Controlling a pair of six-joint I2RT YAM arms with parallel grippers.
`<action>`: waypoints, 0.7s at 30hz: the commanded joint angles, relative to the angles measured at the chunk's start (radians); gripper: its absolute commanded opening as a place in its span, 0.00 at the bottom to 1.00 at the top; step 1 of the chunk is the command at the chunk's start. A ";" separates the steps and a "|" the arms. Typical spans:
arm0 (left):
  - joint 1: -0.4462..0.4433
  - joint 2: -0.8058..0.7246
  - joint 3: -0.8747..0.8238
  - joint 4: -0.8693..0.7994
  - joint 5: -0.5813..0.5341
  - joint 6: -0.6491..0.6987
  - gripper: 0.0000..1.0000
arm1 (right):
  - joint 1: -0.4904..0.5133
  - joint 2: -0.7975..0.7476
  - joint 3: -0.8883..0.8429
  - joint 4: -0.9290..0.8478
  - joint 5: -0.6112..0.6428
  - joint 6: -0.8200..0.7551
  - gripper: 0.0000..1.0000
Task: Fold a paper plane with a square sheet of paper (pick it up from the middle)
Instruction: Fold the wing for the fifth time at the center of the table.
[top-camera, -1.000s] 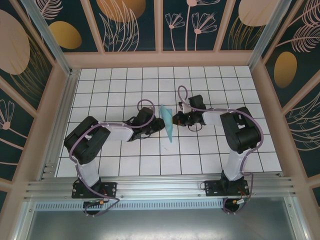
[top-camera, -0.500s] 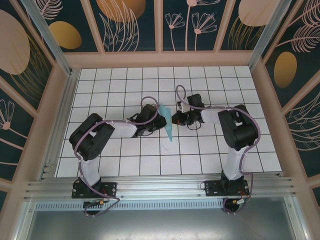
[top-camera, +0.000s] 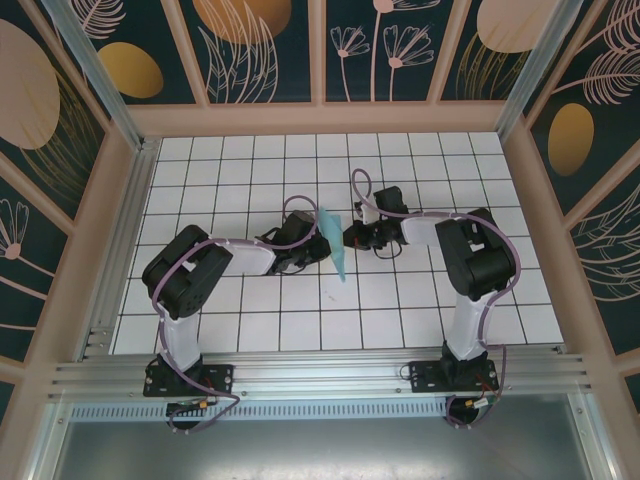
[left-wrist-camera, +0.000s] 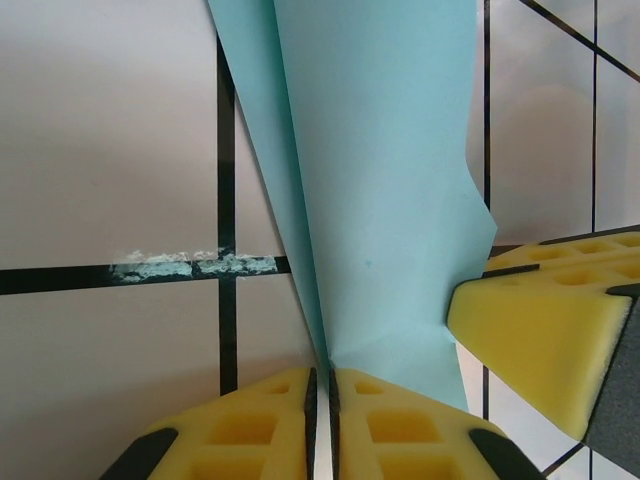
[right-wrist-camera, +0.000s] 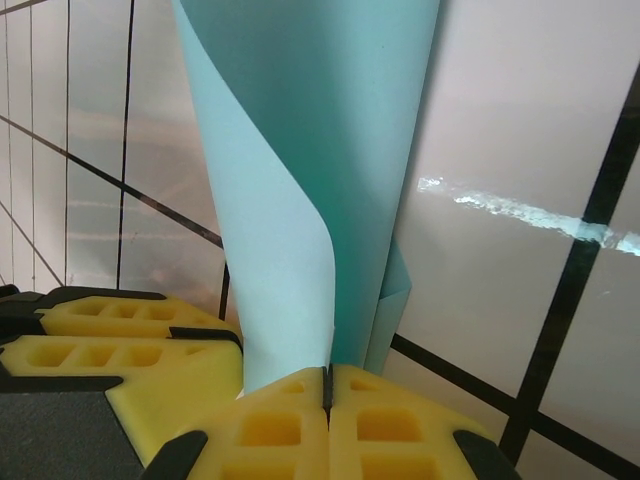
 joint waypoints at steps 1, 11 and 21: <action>0.007 0.023 0.018 -0.016 0.010 0.012 0.17 | 0.004 0.016 0.021 -0.017 -0.007 -0.028 0.00; 0.006 -0.025 -0.037 0.093 0.008 -0.001 0.20 | 0.004 0.017 0.023 -0.021 0.002 -0.029 0.00; 0.006 -0.039 -0.072 0.178 0.028 -0.003 0.30 | 0.003 0.016 0.022 -0.025 0.005 -0.030 0.00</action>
